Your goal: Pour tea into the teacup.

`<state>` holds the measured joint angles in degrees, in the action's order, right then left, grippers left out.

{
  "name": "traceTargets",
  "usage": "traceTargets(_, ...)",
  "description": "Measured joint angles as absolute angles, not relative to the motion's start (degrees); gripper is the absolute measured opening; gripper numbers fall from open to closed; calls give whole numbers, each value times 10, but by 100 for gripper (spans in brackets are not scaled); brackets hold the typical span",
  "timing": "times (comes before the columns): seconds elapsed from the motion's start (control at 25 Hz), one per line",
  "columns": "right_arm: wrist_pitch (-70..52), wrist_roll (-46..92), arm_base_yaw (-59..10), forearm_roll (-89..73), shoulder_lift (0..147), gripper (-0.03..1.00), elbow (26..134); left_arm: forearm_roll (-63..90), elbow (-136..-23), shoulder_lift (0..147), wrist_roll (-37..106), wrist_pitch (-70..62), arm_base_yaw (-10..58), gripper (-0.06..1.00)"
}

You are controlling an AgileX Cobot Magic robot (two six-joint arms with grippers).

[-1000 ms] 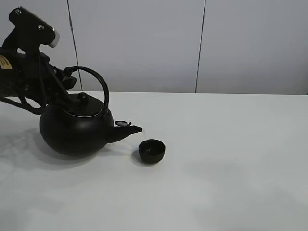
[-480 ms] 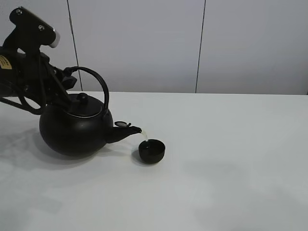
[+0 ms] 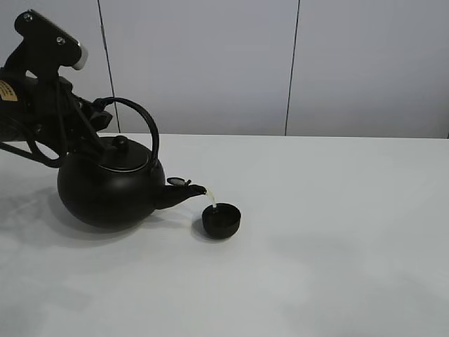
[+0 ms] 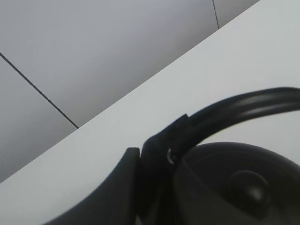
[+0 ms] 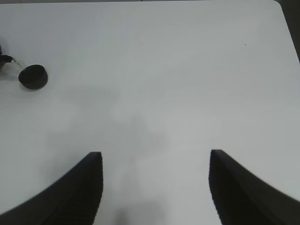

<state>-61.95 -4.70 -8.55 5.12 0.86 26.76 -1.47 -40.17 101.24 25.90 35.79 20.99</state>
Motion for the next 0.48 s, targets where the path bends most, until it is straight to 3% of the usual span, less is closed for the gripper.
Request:
traceTargets(0.24, -619, -47, -85, 51, 9, 45, 268, -15, -402, 1012, 252, 358, 210, 11)
traceTargets(0.48, -619, -47, -85, 51, 9, 45, 268, -17, -402, 1012, 116, 362, 210, 11)
